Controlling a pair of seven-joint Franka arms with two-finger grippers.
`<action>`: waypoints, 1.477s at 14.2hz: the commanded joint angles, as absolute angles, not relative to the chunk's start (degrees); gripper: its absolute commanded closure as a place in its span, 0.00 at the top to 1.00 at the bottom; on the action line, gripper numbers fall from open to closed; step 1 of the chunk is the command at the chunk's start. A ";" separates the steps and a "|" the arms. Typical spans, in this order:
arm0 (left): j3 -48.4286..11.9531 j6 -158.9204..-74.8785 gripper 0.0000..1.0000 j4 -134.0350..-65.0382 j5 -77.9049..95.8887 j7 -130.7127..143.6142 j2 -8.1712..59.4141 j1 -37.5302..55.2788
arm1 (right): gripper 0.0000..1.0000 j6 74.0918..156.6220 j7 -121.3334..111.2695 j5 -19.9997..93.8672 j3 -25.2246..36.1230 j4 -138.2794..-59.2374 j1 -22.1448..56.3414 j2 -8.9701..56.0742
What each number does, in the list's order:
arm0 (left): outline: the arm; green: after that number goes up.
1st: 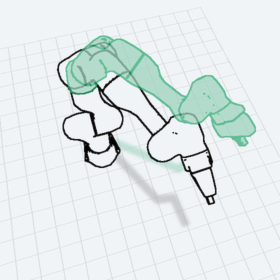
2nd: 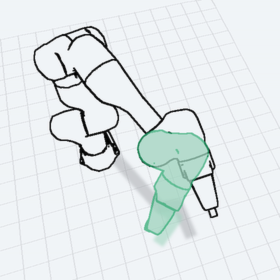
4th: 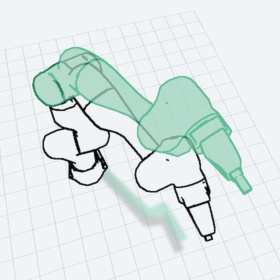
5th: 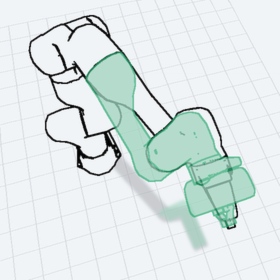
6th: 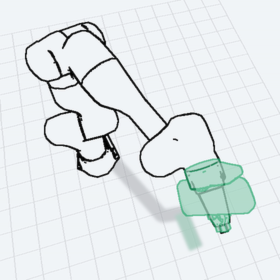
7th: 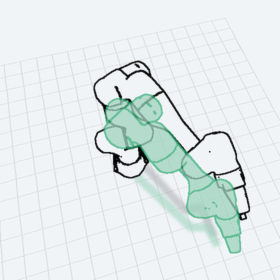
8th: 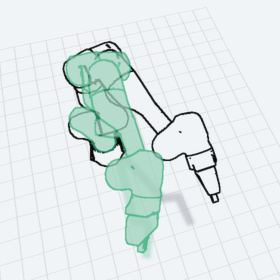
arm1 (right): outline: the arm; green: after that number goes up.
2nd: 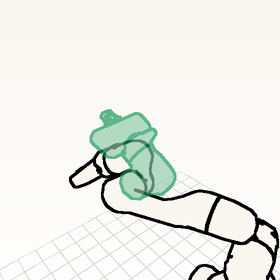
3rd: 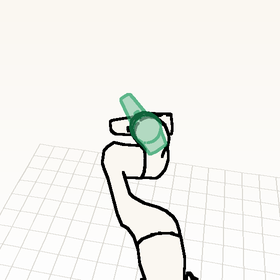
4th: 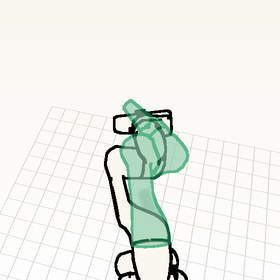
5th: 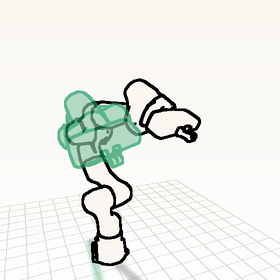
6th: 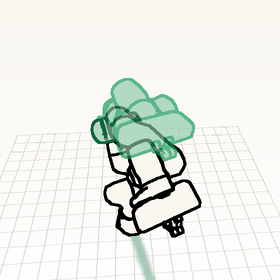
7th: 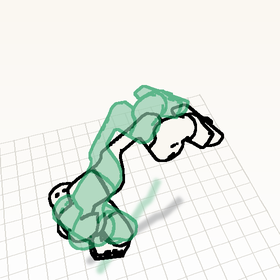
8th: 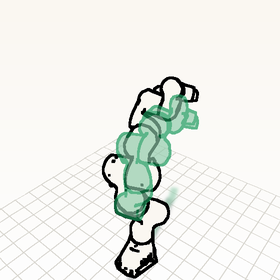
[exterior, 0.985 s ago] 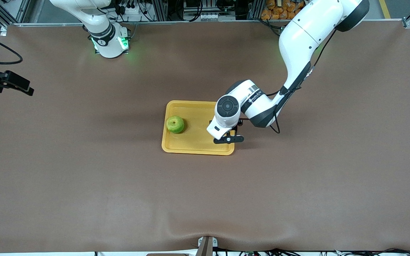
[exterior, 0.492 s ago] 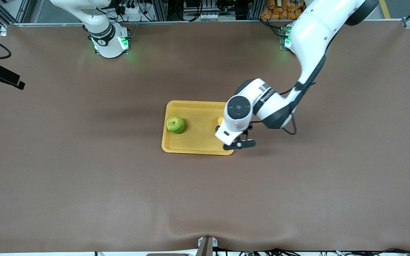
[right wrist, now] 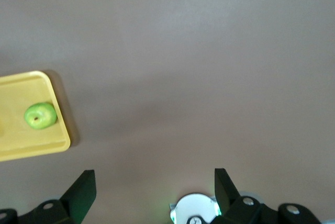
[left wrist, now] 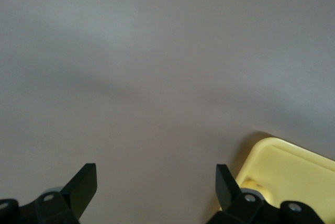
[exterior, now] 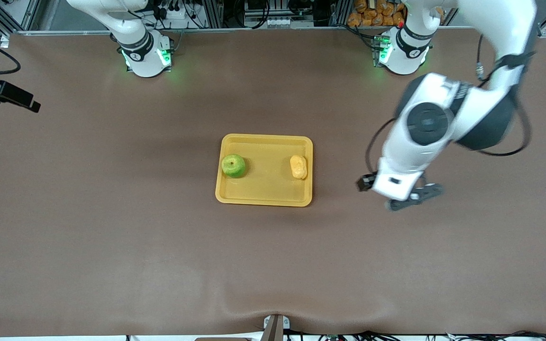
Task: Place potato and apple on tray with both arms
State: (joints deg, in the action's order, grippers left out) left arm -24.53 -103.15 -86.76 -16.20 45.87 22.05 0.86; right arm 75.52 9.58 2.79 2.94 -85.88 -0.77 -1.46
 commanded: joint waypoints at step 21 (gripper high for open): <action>1.58 -78.49 1.00 -90.08 -1.05 4.39 -5.79 2.28 | 1.00 80.15 3.16 2.46 2.99 -84.99 -0.62 -0.79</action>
State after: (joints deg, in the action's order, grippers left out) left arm -0.35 -79.02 -87.31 -1.91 5.51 -2.99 0.34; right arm 79.76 4.11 2.90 3.41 -85.06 -0.94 -0.86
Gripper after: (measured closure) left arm 0.000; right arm 0.000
